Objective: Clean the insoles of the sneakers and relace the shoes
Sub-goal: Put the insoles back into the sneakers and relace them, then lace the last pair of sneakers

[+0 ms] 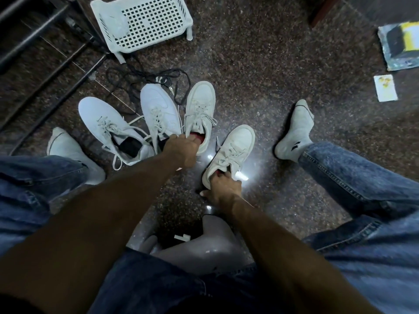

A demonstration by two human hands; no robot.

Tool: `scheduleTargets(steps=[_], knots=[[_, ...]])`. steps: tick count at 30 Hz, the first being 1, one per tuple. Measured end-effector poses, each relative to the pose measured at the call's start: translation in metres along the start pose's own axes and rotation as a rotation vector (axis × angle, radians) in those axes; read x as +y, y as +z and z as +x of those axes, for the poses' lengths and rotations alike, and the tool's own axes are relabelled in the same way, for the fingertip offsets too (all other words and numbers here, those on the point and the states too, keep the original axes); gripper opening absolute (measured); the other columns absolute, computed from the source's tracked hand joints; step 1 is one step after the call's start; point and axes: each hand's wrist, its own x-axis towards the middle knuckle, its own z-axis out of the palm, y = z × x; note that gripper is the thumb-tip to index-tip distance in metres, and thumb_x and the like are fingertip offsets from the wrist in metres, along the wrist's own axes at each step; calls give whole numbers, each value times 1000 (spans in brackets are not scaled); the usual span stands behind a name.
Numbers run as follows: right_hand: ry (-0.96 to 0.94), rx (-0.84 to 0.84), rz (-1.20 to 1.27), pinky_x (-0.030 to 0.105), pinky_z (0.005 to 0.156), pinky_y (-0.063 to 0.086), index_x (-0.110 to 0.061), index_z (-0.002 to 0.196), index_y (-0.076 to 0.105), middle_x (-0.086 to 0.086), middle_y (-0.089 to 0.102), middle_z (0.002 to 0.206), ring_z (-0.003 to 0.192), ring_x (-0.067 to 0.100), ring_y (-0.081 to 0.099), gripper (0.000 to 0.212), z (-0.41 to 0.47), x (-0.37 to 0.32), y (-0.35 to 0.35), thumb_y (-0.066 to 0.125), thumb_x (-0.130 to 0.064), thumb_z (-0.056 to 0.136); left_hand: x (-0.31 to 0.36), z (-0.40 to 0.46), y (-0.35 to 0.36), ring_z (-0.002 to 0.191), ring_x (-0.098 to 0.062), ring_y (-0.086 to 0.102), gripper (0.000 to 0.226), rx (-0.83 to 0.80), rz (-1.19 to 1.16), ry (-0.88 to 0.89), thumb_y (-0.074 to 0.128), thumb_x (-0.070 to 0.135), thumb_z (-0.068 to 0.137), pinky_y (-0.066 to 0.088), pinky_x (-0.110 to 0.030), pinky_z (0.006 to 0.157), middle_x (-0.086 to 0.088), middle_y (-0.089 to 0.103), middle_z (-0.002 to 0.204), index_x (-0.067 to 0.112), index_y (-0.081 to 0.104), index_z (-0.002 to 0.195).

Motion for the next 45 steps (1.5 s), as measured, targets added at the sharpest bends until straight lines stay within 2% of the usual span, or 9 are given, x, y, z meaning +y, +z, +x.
scheduleTargets(steps=[5, 11, 16, 19, 23, 28, 35, 40, 45], knots=[[-12, 41, 107, 36, 82, 45, -12, 111, 58, 11, 64, 116, 105, 31, 60, 30, 4, 0, -16, 54, -29, 87, 22, 3, 6, 120, -33, 47, 44, -82, 56, -34, 54, 40, 92, 37, -42, 95, -7, 48, 133, 20, 48, 130], [-158, 102, -126, 30, 82, 44, -16, 109, 63, 11, 65, 117, 107, 32, 61, 35, 2, 20, -90, 53, -38, 85, 24, -13, -18, 121, -34, 43, 36, 58, -92, -7, 40, 37, 95, 34, -45, 97, -4, 48, 135, 21, 56, 123], [-228, 6, -88, 22, 66, 34, -17, 75, 52, 1, 55, 81, 85, 18, 53, 13, -9, 19, -163, 61, -22, 84, 2, -40, -78, 105, -34, 55, 17, 228, -221, 21, 44, 32, 92, 37, -37, 76, -15, 64, 109, 18, 54, 87], [-262, -28, -77, 16, 56, 43, -9, 84, 66, 5, 60, 82, 83, 19, 56, 5, -14, -3, -197, 62, -10, 84, -15, -65, -110, 96, -35, 59, 18, 275, -298, 58, 48, 33, 90, 37, -34, 69, -16, 65, 102, 21, 46, 78], [-264, -55, -65, 45, 65, 59, -14, 70, 65, 5, 61, 77, 78, 29, 62, 12, -28, -44, -233, 76, -17, 68, -44, -106, -138, 79, -27, 50, 21, 315, -339, 30, 50, 34, 88, 34, -31, 64, -9, 60, 86, 20, 47, 72], [-327, -56, -62, 38, 53, 56, -12, 75, 63, 4, 52, 91, 90, 33, 60, 11, -49, -111, -267, 74, -13, 73, -88, -164, -157, 66, -25, 47, 32, 382, -391, -106, 51, 35, 83, 28, -31, 52, 3, 44, 58, 16, 42, 59], [-537, -56, -164, 39, 48, 56, -6, 68, 61, 12, 51, 84, 83, 37, 62, 13, -89, -206, -300, 70, -10, 76, -138, -256, -171, 60, -19, 47, 33, 465, -375, -258, 65, 42, 81, 35, -30, 54, 9, 47, 59, 26, 43, 61], [-723, -19, -218, 54, 66, 57, -7, 71, 66, 13, 60, 74, 73, 37, 63, 5, -137, -258, -328, 69, -10, 74, -163, -329, -194, 63, -17, 52, 28, 436, -359, -301, 69, 46, 81, 43, -34, 60, 7, 56, 67, 22, 57, 74], [-930, 37, -241, 36, 51, 56, -12, 74, 72, 8, 66, 67, 58, 23, 65, 4, -196, -302, -371, 71, -12, 70, -181, -414, -234, 72, -9, 63, 23, 516, -471, -285, 65, 48, 72, 51, -30, 66, 9, 69, 79, 27, 68, 80]])
